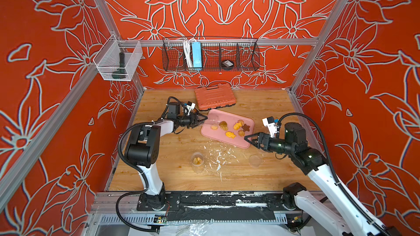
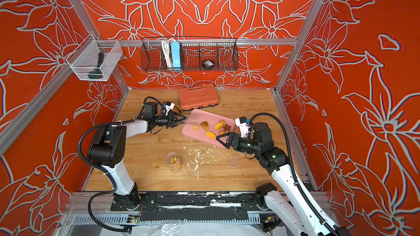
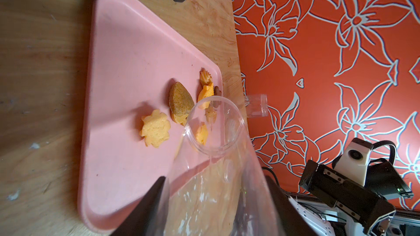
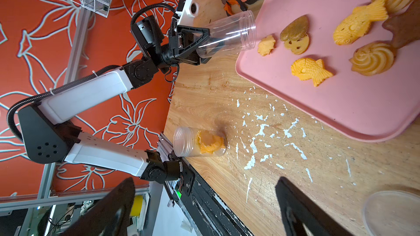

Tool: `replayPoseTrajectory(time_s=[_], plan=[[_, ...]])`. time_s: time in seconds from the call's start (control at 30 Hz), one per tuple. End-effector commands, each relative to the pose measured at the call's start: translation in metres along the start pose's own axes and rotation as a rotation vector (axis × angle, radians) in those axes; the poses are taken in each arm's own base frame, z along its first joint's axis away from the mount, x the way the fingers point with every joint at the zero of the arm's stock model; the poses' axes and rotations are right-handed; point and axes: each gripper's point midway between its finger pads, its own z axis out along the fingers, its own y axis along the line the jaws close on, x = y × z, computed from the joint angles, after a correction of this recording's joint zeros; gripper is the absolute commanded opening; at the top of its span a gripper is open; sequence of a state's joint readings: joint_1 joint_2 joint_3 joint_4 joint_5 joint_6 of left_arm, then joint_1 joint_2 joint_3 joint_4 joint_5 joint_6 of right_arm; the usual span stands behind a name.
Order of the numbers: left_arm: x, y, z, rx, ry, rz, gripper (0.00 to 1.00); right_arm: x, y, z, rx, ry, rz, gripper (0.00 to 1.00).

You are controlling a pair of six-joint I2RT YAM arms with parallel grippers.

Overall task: Pour the cookies out of the jar
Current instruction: Pour the cookies in the jar onto the tray.

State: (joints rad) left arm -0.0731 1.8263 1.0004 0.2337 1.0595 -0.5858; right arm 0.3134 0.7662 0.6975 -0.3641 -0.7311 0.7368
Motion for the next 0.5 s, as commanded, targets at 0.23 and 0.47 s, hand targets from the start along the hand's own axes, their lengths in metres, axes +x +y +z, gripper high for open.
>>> replayPoseTrajectory(time_s=[0.23, 0.47], plan=[[0.001, -0.015, -0.001, 0.065, 0.013, 0.023, 0.59, -0.001, -0.004, -0.005, 0.039, -0.010, -0.004, 0.98], [0.003, -0.049, 0.002, 0.091, 0.033, 0.082, 0.59, -0.005, -0.009, -0.002, 0.085, 0.013, -0.007, 0.99]])
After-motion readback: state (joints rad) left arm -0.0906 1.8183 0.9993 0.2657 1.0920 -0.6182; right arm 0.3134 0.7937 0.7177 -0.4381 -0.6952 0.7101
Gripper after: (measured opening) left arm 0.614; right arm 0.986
